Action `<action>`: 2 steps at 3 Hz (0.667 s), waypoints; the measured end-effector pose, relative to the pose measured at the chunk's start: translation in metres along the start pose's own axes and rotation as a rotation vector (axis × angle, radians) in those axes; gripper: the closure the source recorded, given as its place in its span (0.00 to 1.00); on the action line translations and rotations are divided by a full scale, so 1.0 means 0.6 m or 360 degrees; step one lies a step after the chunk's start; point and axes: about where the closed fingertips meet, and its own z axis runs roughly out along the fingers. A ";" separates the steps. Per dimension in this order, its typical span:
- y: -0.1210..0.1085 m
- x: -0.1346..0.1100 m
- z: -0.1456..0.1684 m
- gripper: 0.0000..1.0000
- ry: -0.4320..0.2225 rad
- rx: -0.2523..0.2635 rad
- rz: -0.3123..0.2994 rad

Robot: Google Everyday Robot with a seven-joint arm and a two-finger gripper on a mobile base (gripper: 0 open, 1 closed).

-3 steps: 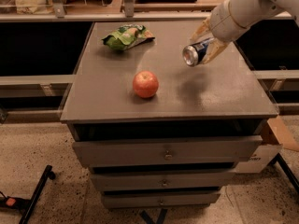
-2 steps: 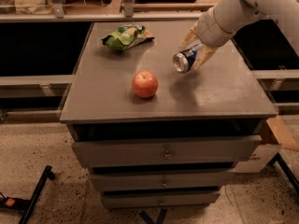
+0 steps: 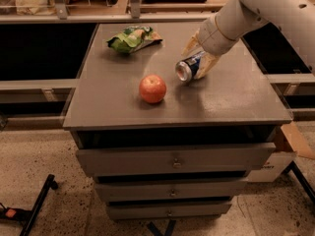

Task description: Move pepsi can near apple

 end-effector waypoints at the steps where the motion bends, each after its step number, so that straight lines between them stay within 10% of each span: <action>1: 0.001 -0.002 0.005 0.59 -0.0006 -0.0005 -0.0001; 2: 0.001 -0.003 0.010 0.36 -0.0012 -0.0010 -0.0002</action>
Offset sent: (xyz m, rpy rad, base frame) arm 0.0003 0.0017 -0.0023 0.0001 0.0036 0.0030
